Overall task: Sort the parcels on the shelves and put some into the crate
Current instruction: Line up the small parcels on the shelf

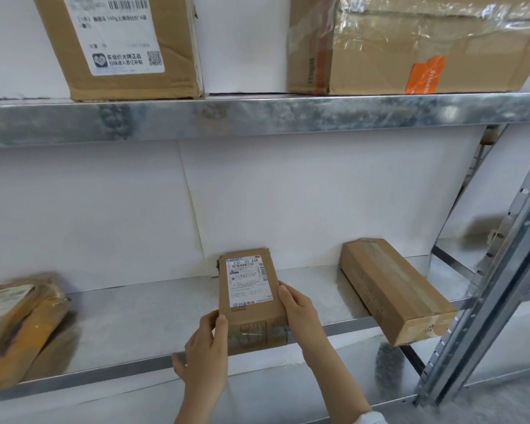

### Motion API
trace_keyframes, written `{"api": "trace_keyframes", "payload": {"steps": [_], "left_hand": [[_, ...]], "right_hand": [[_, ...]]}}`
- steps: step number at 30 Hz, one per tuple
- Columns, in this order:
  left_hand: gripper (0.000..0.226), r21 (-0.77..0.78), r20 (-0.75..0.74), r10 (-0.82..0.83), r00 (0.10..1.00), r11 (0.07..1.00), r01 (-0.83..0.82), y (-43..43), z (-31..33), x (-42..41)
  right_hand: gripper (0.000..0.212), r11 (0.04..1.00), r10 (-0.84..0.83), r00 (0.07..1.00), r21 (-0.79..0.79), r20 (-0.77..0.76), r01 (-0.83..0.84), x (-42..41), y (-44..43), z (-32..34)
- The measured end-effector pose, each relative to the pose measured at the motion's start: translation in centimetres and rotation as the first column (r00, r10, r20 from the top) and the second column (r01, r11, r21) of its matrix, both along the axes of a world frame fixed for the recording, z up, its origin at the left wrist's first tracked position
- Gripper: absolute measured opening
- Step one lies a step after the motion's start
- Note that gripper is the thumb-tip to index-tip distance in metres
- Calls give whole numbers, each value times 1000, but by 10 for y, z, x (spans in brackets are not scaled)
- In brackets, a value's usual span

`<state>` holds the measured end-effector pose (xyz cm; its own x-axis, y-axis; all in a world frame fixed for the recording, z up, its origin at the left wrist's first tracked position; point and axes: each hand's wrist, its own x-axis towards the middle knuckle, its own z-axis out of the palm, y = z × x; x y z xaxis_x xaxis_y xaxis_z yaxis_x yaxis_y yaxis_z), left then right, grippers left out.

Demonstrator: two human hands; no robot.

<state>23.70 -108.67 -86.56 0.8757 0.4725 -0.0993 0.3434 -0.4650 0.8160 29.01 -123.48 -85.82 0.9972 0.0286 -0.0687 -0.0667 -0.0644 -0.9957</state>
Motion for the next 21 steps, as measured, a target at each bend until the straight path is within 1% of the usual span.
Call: {"api": "trace_keyframes", "payload": {"steps": [3,5,6,8,9,10,13,15,17,19,21], "left_hand": [[25,14,-23,-32,999,999,32,2,2,-1],[33,15,-13,-56,998,998,57,1,3,-4],[38,-14,16,-64,998,998,64,0,4,-5],[56,-94,81,-79,994,992,87,-1,6,-8],[62,-115,105,-77,991,989,89,0,7,-8],[61,-117,123,-68,990,990,82,2,7,-8],[48,-106,175,-37,984,993,56,5,10,-9],[44,-96,238,-14,971,995,38,4,14,-8],[42,-48,317,-7,948,999,23,2,25,-9],[40,-19,389,-18,921,999,27,-8,38,-9],[39,1,467,-68,882,997,76,-22,51,-8]], "right_hand": [[35,999,-22,1000,-26,6,22,-2,1,1],[29,999,-38,999,-25,9,39,-5,2,2],[26,999,-48,999,-12,3,48,-7,2,3],[41,996,-83,996,30,-32,84,-12,-1,4],[46,994,-101,994,45,-44,103,-15,-3,4],[47,992,-117,993,45,-29,118,-19,-7,4],[46,994,-108,994,-9,36,108,-32,-30,10],[44,993,-102,991,-49,82,106,-37,-50,20],[40,992,-115,984,-33,140,120,-38,-74,31],[34,986,-162,969,-19,184,168,-37,-98,43],[29,973,-187,956,-88,226,211,-39,-117,54]]}}
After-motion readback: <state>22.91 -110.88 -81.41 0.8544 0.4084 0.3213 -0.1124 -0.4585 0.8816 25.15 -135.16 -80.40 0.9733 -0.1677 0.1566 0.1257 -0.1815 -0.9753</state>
